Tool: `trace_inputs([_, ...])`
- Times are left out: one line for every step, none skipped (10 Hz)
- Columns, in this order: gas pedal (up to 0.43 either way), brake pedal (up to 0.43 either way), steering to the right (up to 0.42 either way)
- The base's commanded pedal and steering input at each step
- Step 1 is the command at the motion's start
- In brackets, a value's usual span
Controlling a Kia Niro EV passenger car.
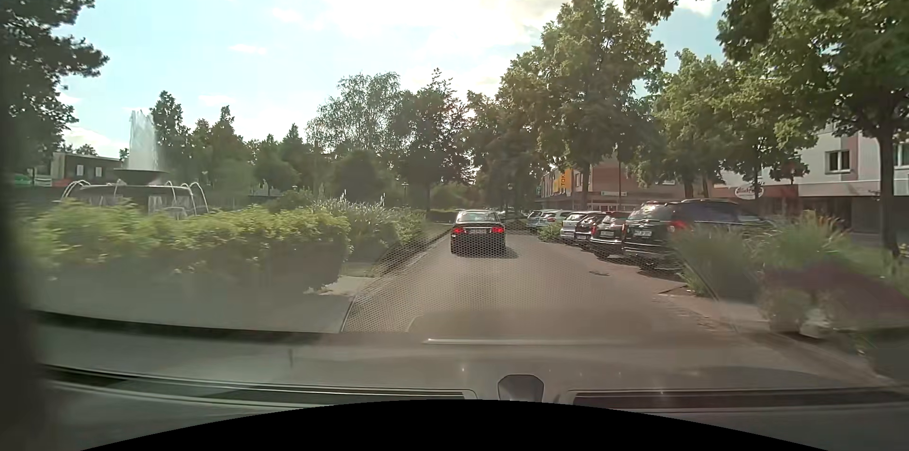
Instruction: Follow the waypoints while adhering to traffic rules and regulations
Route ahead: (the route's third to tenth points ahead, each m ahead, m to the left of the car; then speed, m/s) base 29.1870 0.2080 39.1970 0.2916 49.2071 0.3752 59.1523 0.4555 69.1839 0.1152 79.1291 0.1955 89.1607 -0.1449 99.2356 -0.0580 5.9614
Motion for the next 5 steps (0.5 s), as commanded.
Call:
trace_inputs([0.11, 0.006, 0.003])
trace_inputs([0.11, 0.006, 0.003])
trace_inputs([0.11, 0.006, 0.004])
trace_inputs([0.11, 0.006, 0.005])
trace_inputs([0.11, 0.006, 0.004])
